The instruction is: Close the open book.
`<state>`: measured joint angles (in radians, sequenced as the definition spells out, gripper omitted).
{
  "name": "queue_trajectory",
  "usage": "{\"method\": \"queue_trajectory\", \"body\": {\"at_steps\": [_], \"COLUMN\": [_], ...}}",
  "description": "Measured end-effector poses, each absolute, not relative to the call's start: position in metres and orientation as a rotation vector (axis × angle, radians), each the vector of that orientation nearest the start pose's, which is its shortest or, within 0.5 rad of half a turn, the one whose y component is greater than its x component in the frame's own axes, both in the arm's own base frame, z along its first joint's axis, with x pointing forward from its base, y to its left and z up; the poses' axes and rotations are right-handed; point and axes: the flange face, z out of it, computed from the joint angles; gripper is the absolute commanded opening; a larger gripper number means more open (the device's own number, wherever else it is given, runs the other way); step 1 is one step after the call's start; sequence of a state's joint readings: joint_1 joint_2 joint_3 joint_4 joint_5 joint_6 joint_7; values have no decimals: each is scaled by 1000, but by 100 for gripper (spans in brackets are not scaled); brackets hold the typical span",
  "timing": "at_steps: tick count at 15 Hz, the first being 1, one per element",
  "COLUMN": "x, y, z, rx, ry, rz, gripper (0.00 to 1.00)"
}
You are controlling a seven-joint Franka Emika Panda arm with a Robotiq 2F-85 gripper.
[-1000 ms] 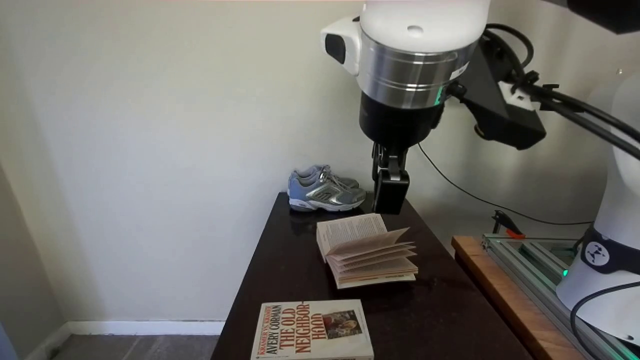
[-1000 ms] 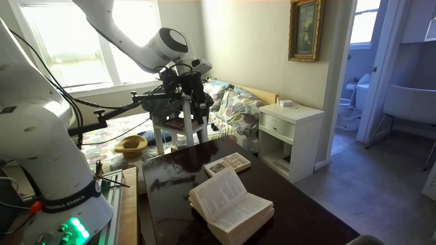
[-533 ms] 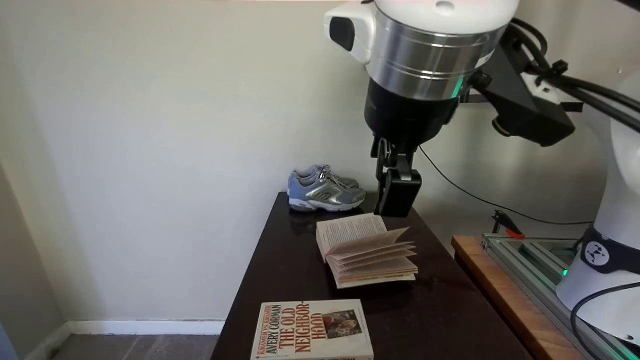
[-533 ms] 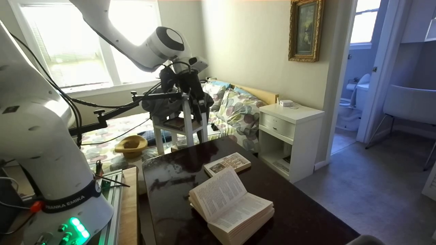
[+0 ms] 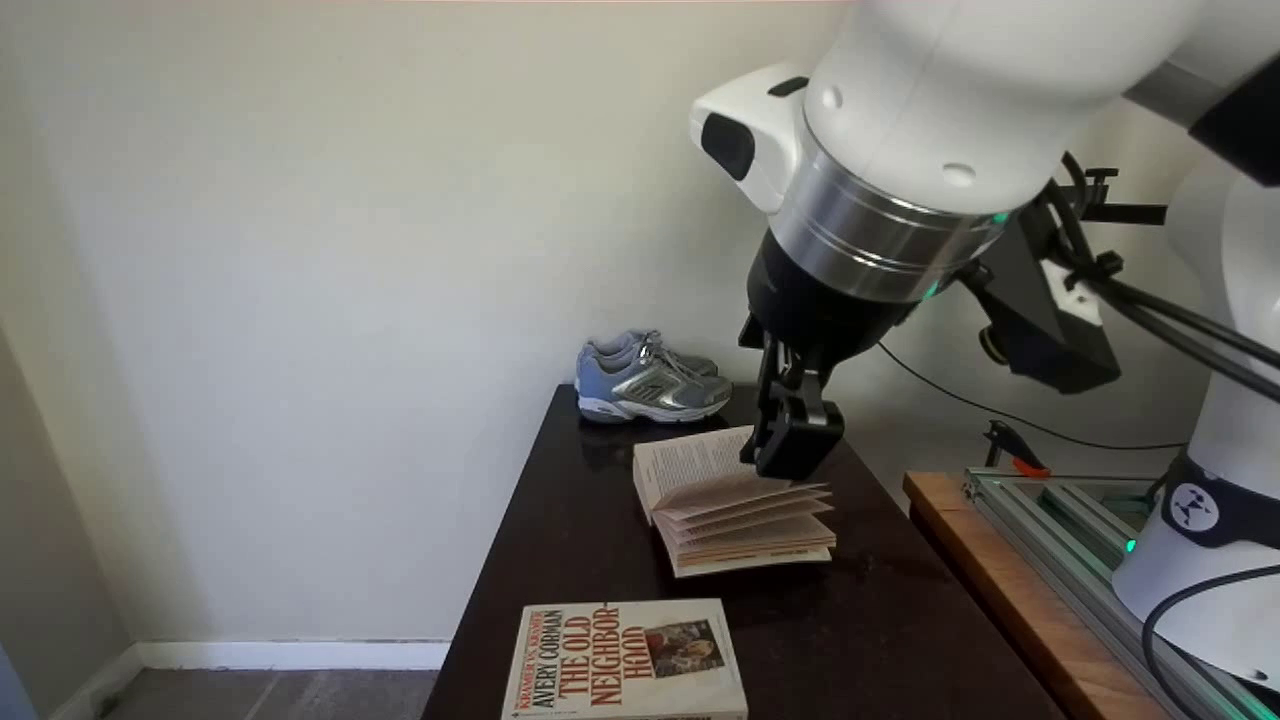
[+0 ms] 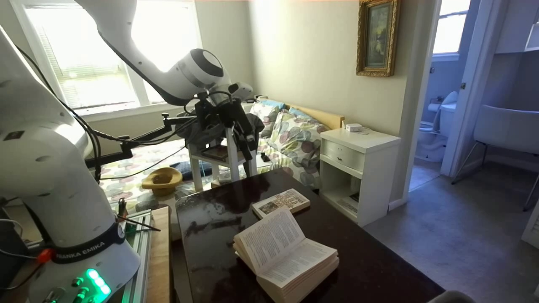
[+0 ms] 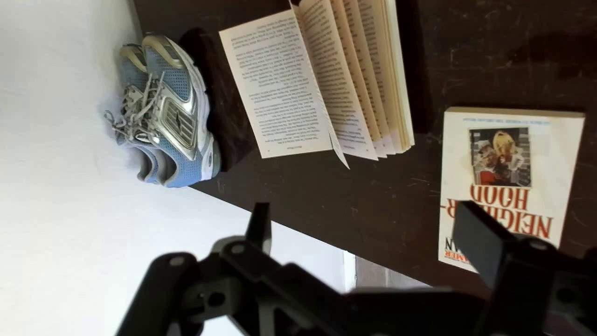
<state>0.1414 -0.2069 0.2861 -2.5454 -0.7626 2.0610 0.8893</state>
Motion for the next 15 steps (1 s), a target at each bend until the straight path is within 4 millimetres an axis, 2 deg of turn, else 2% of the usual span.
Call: {"method": "queue_trajectory", "body": {"at_steps": [5, 15], "x": [385, 370], "y": [142, 120], "z": [311, 291], "rx": [2573, 2517], "ry": [-72, -33], "rz": [412, 296], "gripper": [100, 100]}}
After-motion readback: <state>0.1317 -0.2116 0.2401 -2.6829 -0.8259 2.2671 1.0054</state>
